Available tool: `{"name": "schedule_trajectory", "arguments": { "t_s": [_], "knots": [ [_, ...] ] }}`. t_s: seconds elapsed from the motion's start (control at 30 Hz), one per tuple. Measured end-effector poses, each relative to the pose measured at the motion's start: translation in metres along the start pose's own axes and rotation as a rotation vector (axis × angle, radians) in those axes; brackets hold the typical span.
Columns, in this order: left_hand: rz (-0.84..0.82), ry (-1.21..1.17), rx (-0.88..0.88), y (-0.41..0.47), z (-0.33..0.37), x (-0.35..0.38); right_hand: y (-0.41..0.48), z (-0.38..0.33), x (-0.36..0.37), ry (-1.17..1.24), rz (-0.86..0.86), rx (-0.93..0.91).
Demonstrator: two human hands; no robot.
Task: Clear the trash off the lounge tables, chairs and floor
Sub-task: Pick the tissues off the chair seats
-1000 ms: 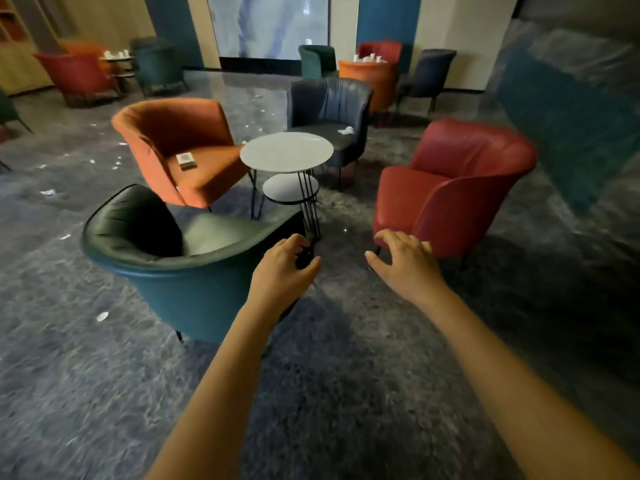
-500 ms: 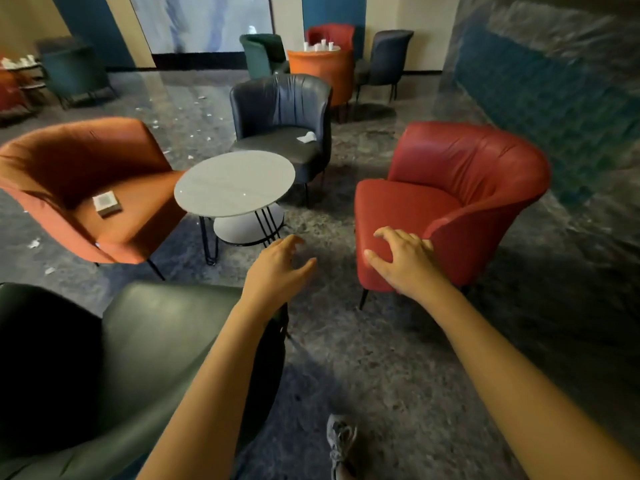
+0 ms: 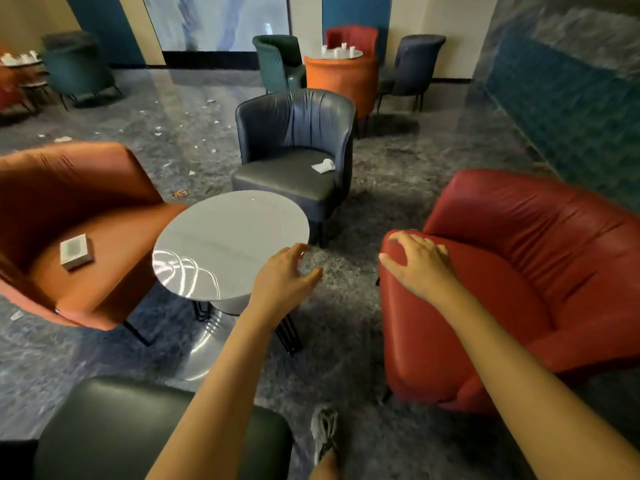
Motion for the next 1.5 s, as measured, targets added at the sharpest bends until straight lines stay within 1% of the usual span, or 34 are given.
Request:
{"name": "schedule_trajectory", "arguments": {
  "t_s": [0.13, 0.27, 0.53, 0.7, 0.8, 0.93, 1.07, 1.2, 1.3, 1.4, 1.5],
  "knots": [
    [0.012, 0.01, 0.029, 0.113, -0.023, 0.0, 0.105, 0.014, 0.021, -0.026, 0.017, 0.034],
    [0.009, -0.02, 0.016, 0.219, -0.04, -0.003, 0.194, 0.026, 0.041, -0.028, -0.039, 0.077],
    [-0.042, -0.072, -0.012, 0.386, -0.064, 0.029, 0.341, 0.065, 0.085, -0.034, -0.135, 0.125],
    [-0.051, -0.133, -0.054, 0.501, -0.093, 0.055, 0.469, 0.079, 0.132, -0.014, -0.172, 0.072],
    [-0.01, -0.148, -0.102, 0.582, -0.11, 0.065, 0.558, 0.09, 0.159, -0.005, -0.166, 0.021],
    [0.037, -0.116, -0.177, 0.677, -0.127, 0.069, 0.674, 0.101, 0.189, 0.002, -0.215, -0.04],
    [0.08, -0.087, -0.255, 0.733, -0.154, 0.07, 0.771, 0.085, 0.224, 0.018, -0.262, -0.117],
    [0.122, -0.084, -0.362, 0.777, -0.192, 0.066, 0.837, 0.053, 0.266, 0.064, -0.332, -0.205],
    [0.134, -0.087, -0.4, 0.825, -0.222, 0.066, 0.882, 0.038, 0.298, 0.056, -0.38, -0.257],
    [0.126, -0.107, -0.427, 0.882, -0.256, 0.071, 0.933, 0.028, 0.334, 0.054, -0.408, -0.276],
    [0.1, -0.142, -0.482, 0.944, -0.3, 0.079, 0.992, 0.017, 0.38, 0.034, -0.446, -0.253]
  ]
}}
Point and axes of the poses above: each hand's wrist, its own y-axis towards the middle knuckle, its own x-axis out of the palm, z = x × y, the point moved 6 cm from there along y, towards the middle knuckle, and after that the axes turned 11 degrees about -y, right-handed, at the moved point
